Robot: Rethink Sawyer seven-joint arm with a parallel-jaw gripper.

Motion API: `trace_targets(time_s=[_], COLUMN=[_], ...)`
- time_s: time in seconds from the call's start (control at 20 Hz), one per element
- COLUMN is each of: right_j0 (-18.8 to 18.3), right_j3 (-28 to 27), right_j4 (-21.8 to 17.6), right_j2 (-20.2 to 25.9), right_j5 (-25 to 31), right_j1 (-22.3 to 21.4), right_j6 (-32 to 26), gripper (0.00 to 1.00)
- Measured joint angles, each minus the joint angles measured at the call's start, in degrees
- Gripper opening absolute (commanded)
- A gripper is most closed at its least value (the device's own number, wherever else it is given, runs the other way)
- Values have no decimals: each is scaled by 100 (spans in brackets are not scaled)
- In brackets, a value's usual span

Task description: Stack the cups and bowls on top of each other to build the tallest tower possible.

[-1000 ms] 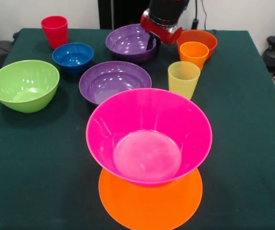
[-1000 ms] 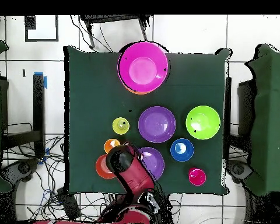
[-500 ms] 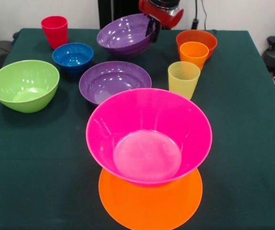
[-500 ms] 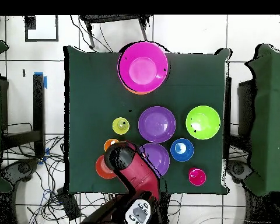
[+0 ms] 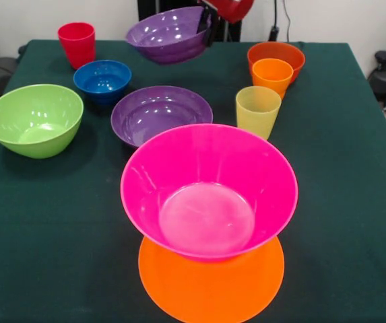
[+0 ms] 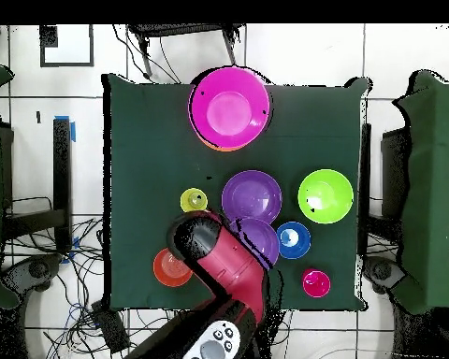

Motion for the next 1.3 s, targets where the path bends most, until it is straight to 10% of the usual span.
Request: trace_targets(time_s=[0.9, 1.3], right_j0=[154, -213], right_j3=[-2843, -5025], right_j4=[-743, -834], right_j2=[-980, -1352], right_j5=[2149, 2817], right_j1=[291, 1107], right_j6=[1420, 1563], gripper=[0, 0])
